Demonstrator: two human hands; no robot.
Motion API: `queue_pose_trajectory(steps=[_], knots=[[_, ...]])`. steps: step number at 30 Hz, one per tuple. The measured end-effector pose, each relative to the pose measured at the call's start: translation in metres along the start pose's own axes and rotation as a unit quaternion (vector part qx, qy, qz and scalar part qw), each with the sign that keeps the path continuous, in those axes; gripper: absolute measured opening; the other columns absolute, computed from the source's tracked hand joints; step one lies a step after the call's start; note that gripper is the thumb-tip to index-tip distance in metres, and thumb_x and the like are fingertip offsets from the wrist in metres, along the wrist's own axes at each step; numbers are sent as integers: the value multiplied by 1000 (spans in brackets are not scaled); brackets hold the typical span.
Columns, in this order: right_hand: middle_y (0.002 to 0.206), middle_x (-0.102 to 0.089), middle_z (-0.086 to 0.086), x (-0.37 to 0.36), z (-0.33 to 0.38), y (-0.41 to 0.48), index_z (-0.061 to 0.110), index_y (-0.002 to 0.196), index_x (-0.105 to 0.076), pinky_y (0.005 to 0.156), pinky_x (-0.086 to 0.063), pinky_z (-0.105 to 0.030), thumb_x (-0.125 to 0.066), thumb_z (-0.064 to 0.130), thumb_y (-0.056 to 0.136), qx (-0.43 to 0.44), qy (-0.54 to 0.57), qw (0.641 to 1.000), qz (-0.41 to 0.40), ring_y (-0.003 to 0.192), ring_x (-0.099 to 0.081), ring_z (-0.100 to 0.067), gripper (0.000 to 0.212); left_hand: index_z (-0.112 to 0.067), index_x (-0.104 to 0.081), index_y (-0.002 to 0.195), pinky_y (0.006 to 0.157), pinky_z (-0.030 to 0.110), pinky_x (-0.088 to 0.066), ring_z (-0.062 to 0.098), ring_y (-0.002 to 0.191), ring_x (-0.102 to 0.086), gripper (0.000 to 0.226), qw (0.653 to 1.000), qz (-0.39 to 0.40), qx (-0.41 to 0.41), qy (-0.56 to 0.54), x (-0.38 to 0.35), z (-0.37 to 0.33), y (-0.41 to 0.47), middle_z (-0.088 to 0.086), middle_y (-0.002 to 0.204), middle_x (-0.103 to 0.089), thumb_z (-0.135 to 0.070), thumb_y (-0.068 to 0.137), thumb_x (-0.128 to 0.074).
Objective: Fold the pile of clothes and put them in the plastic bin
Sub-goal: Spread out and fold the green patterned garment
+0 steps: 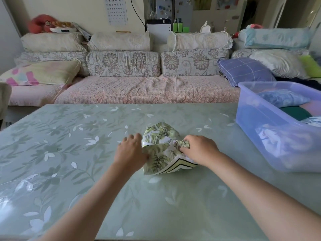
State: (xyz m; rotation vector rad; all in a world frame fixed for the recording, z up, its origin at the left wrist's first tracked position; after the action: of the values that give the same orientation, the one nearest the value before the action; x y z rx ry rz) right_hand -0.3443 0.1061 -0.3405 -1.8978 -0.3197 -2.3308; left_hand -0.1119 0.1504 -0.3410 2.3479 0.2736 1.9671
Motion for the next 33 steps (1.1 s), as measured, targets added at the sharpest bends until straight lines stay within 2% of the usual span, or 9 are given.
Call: queue_pose_trajectory(steps=[2,6,10,13,17,23,26,30,33], knots=[[127,-57,-1,-6,2,3,24,133,-52,88,-45,-36,-56,48,93,21,-49,998,-13,117,-55,-25,47,-19,-44,138,102,35,-40,21,121,-47,45,987,-123,-98,-32,1,-22,-4,2,134,-52,-21,94,-50],[141,-44,-6,-9,9,6,21,142,-44,107,-36,-42,-59,12,85,135,-97,982,-85,130,-43,-28,59,-30,-37,149,117,36,-23,16,143,-30,46,971,-20,-239,-24,-26,-41,-3,-9,155,-37,-39,105,-29],[149,-48,-12,-19,14,1,11,139,-56,113,-34,-40,-44,-4,85,224,-22,970,-96,138,-44,-30,57,-35,-23,154,122,38,-12,14,150,-13,57,978,38,-205,-18,-52,-30,1,-14,161,-19,-49,99,-11],[154,-43,-11,-40,18,-4,8,147,-47,120,-26,-37,-19,8,87,281,-22,957,-63,143,-39,-24,66,-35,-15,155,122,33,0,13,151,0,58,979,59,-192,-31,-58,-22,4,-12,163,-6,-49,99,-8],[167,-9,1,-47,1,4,14,160,-9,119,0,-19,-18,29,107,194,-9,981,26,153,-8,-10,55,-36,-1,156,114,24,14,14,150,9,69,981,45,-186,-16,-63,-13,7,-8,164,0,-55,90,4],[168,3,3,-53,-12,8,20,160,-1,124,3,-40,-14,38,108,120,-102,985,64,154,7,-15,57,-35,8,155,121,37,9,16,148,20,61,990,112,-82,-35,-63,19,10,-8,162,16,-53,102,-16],[167,12,-7,-45,-7,5,16,160,-1,123,9,-38,-19,33,107,124,-118,985,13,153,14,-20,58,-24,3,156,122,40,4,22,150,14,67,996,36,-82,25,-49,14,9,-3,162,11,-48,103,-29],[162,-26,-11,-36,5,0,10,153,-37,122,-23,-43,-26,6,92,262,-96,957,-73,149,-27,-26,62,-24,-46,144,108,38,-39,20,136,-42,53,962,-86,-258,-5,-27,-16,-2,-6,147,-48,-32,93,-32],[144,-55,-11,-42,2,-2,7,136,-59,102,-51,-47,-59,8,87,288,-21,955,-72,130,-56,-28,50,-26,-22,156,120,35,-14,15,150,-13,72,963,40,-267,18,-35,-23,-16,-10,162,-15,-59,93,-27]])
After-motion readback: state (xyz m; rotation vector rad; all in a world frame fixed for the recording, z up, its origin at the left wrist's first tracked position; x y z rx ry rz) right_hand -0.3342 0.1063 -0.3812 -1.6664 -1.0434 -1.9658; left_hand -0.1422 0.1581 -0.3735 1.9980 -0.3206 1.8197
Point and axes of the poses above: each hand's wrist, its own y-axis towards the middle knuckle, its own x-axis out of the back of the hand, z = x × y, the point moved 1 cm from there along y, towards the middle knuckle
